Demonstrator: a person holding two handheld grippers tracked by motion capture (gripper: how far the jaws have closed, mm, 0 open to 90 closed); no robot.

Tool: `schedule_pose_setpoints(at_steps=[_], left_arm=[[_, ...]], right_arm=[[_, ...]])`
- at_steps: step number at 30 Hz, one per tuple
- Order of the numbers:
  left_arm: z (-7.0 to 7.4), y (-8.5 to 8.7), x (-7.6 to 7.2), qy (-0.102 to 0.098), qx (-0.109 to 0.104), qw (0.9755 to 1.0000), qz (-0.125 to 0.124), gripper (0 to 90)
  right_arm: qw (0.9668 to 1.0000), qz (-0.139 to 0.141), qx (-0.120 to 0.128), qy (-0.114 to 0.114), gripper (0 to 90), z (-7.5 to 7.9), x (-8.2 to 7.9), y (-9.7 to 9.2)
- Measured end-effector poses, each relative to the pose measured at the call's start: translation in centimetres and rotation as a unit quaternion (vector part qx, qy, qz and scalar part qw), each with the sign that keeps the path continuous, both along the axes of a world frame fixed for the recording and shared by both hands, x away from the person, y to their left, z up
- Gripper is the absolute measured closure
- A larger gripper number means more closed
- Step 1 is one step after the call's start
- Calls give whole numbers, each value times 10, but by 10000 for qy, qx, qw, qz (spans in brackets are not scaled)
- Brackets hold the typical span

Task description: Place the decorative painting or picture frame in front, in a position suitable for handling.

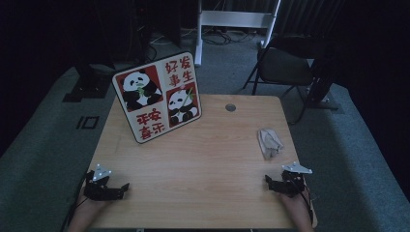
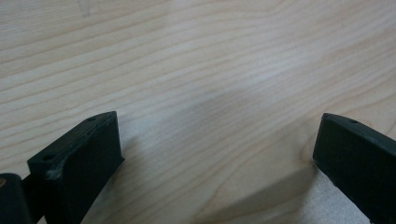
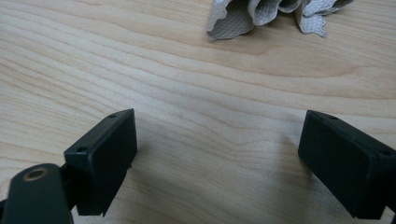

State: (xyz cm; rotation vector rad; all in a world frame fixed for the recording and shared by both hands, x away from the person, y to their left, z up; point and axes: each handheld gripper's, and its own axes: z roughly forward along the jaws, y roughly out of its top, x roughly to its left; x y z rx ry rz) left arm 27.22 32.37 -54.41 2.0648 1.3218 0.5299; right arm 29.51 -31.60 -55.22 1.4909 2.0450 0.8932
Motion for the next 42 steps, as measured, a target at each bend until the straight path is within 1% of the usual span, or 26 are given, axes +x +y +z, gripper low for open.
schedule_pose_setpoints(at_steps=[2,4,6,7,9,10,13,14,15,16,18,20,21,24,25,26,28,29,33,34,35,37,42], left_arm=[[1,1,0,-25,-37,10000,5,16],[2,3,2,-61,-5,10000,45,16],[3,6,4,-50,-70,9999,72,16],[3,7,5,-63,-54,9999,87,16],[4,9,8,-65,-94,9999,79,16],[5,10,11,-95,-57,9999,73,16],[7,11,15,-154,-53,9998,109,16],[9,13,20,-178,-130,9997,95,16],[9,13,20,-178,-130,9997,95,16],[9,13,25,-171,-141,9997,85,16],[10,12,27,-202,-109,9997,94,16],[11,12,32,-194,-138,9997,80,16],[12,12,35,-222,-165,9996,68,16],[14,12,39,-271,-191,9994,97,16],[15,12,41,-272,-247,9993,79,16],[16,12,43,-300,-256,9992,93,16],[19,13,46,-343,-323,9989,87,16],[21,13,48,-365,-308,9988,92,16],[31,16,55,-460,-367,9982,85,17],[35,16,59,-535,-391,9977,108,16],[38,17,60,-534,-400,9977,97,16],[45,17,66,-612,-334,9975,99,16],[59,16,77,-750,-393,9964,88,17]], right_arm=[[10000,2,-6,3,111,0,0,0],[10000,1,-3,1,112,0,0,0],[10000,2,-2,0,111,0,0,0],[10000,1,-2,1,111,0,0,0],[10000,0,-1,2,111,0,0,0],[10000,2,-3,0,111,0,0,0],[10000,0,-2,1,111,0,0,0],[10000,-3,-1,3,111,0,0,0],[10000,-3,-1,3,111,0,0,0],[10000,-3,-1,4,112,0,0,0],[10000,-2,-2,2,111,0,0,0],[10000,-2,-2,3,111,0,0,0],[10000,-2,-2,3,111,0,0,0],[10000,-2,-3,3,112,0,0,0],[10000,-1,-3,3,111,0,0,0],[10000,-3,-1,3,112,0,0,0],[10000,-1,-2,2,112,0,0,0],[10000,-3,-1,3,112,0,0,0],[10000,-2,-2,2,111,0,0,0],[10000,-3,-1,3,112,0,0,0],[10000,-4,-1,3,111,0,0,0],[10000,-3,-1,3,111,0,0,0],[10000,-2,-3,2,111,0,0,0]])
